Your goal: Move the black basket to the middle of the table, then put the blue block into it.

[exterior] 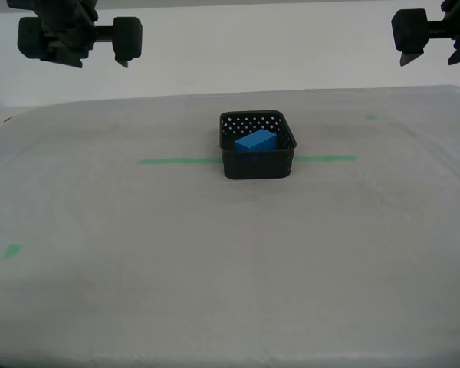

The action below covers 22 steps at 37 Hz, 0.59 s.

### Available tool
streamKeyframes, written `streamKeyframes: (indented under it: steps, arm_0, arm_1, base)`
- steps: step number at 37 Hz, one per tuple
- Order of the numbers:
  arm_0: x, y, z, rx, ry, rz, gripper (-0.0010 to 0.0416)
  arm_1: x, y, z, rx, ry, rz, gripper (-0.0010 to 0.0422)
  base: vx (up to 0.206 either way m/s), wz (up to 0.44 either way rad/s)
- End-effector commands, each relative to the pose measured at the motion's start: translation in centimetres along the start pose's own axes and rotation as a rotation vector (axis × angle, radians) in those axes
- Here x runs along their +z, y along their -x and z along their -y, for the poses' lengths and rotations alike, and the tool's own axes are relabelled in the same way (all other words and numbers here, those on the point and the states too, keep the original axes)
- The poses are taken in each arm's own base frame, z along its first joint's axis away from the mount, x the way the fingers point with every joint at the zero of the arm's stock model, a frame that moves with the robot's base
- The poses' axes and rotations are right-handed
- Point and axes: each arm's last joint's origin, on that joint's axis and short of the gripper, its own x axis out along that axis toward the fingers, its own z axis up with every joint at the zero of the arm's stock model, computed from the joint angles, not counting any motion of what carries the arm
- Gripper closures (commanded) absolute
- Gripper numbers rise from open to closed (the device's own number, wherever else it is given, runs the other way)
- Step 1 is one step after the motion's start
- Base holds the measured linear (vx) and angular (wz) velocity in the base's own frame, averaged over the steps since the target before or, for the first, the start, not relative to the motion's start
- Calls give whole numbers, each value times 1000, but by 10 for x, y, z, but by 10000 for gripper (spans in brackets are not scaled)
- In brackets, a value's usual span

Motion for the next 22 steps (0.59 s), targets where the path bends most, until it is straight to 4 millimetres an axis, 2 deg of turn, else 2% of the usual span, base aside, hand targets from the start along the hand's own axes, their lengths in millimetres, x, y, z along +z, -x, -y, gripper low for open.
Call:
streamKeyframes:
  steps: [1, 22]
  arm_0:
    - [0, 0, 0, 0, 0, 1, 7]
    - [0, 0, 0, 0, 0, 1, 7]
  arm_1:
    - [0, 0, -1, 12, -1, 4, 12]
    - [1, 0, 0, 12, 0, 5, 12]
  base:
    - [0, 0]
    - [0, 0]
